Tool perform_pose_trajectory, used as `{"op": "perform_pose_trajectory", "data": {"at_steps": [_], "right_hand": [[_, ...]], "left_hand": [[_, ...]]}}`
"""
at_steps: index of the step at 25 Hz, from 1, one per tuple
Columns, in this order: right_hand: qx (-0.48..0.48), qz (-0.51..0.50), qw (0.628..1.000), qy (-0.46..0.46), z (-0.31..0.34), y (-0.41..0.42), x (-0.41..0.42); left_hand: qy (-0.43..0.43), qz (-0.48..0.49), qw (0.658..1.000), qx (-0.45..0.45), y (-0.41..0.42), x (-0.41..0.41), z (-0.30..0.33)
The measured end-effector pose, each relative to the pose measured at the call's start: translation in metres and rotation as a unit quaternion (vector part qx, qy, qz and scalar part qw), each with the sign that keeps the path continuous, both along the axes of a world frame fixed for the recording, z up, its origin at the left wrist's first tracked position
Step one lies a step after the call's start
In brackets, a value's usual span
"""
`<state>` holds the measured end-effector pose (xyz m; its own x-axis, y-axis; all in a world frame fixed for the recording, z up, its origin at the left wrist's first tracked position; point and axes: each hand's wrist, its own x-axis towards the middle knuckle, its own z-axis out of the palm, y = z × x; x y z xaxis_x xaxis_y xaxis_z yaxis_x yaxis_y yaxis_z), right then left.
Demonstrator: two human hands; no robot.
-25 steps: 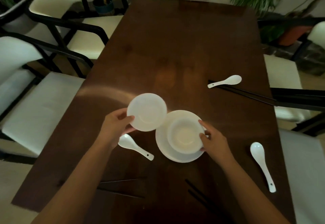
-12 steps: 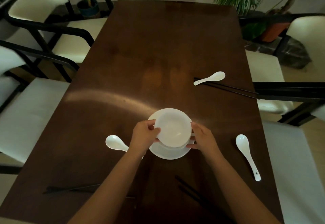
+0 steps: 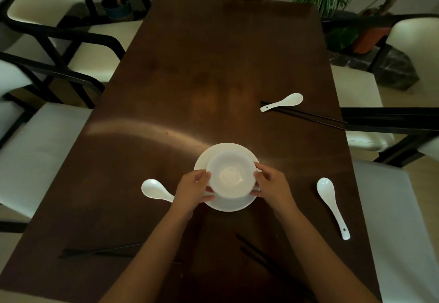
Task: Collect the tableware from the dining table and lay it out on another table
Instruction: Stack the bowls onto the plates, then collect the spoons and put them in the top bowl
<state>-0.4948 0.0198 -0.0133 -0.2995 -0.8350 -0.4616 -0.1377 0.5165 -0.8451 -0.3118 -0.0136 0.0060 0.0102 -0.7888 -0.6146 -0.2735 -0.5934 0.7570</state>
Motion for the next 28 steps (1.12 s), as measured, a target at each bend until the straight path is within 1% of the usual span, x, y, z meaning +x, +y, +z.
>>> {"op": "perform_pose_trajectory", "data": {"at_steps": [4, 6, 8, 9, 10, 11, 12, 13, 14, 15, 16, 17, 19, 21, 22, 25, 26, 28], "right_hand": [[0.013, 0.0, 1.0, -0.004, 0.004, -0.007, 0.004], [0.016, 0.0, 1.0, -0.002, 0.007, -0.011, 0.006], [0.02, -0.052, 0.998, -0.007, 0.011, -0.004, 0.007], [0.024, -0.094, 0.995, -0.007, 0.013, 0.006, 0.009], [0.025, -0.12, 0.992, 0.003, 0.013, 0.02, 0.013], [0.026, -0.112, 0.993, 0.03, 0.012, 0.035, 0.023], [0.019, -0.064, 0.995, 0.07, 0.011, 0.051, 0.037], [0.0, 0.02, 0.993, 0.119, 0.01, 0.064, 0.054], [-0.029, 0.112, 0.98, 0.162, 0.008, 0.072, 0.075], [-0.062, 0.193, 0.959, 0.199, 0.006, 0.072, 0.095], [-0.092, 0.251, 0.936, 0.229, 0.004, 0.066, 0.114], [-0.109, 0.286, 0.917, 0.254, 0.002, 0.055, 0.131], [-0.118, 0.332, 0.88, 0.32, -0.004, 0.03, 0.155], [-0.096, 0.365, 0.845, 0.379, -0.011, 0.012, 0.169], [-0.076, 0.378, 0.835, 0.393, -0.013, 0.007, 0.173], [-0.055, 0.396, 0.831, 0.387, -0.017, 0.004, 0.178], [-0.06, 0.391, 0.836, 0.381, -0.017, 0.005, 0.179], [-0.071, 0.364, 0.858, 0.356, -0.013, 0.007, 0.178]], "left_hand": [[0.015, 0.039, 0.998, -0.045, -0.004, 0.002, -0.004], [0.026, 0.049, 0.998, -0.028, -0.007, 0.003, -0.002], [0.048, 0.08, 0.996, -0.006, -0.004, 0.012, -0.004], [0.047, 0.099, 0.994, -0.019, 0.0, 0.022, -0.006], [0.018, 0.113, 0.992, -0.053, 0.004, 0.037, -0.008], [-0.039, 0.119, 0.987, -0.098, 0.007, 0.056, -0.012], [-0.112, 0.115, 0.977, -0.14, 0.009, 0.076, -0.015], [-0.19, 0.102, 0.962, -0.167, 0.008, 0.097, -0.018], [-0.25, 0.084, 0.949, -0.173, 0.005, 0.115, -0.022], [-0.281, 0.067, 0.944, -0.157, 0.002, 0.128, -0.026], [-0.285, 0.055, 0.949, -0.121, -0.003, 0.136, -0.03], [-0.27, 0.046, 0.958, -0.082, -0.006, 0.139, -0.033], [-0.226, 0.048, 0.972, -0.038, -0.01, 0.138, -0.038], [-0.211, 0.064, 0.974, -0.047, -0.012, 0.136, -0.045], [-0.212, 0.07, 0.973, -0.054, -0.012, 0.135, -0.049], [-0.191, 0.082, 0.976, -0.06, -0.009, 0.138, -0.052], [-0.172, 0.093, 0.979, -0.053, -0.007, 0.14, -0.05], [-0.109, 0.134, 0.984, -0.037, -0.006, 0.141, -0.039]]}}
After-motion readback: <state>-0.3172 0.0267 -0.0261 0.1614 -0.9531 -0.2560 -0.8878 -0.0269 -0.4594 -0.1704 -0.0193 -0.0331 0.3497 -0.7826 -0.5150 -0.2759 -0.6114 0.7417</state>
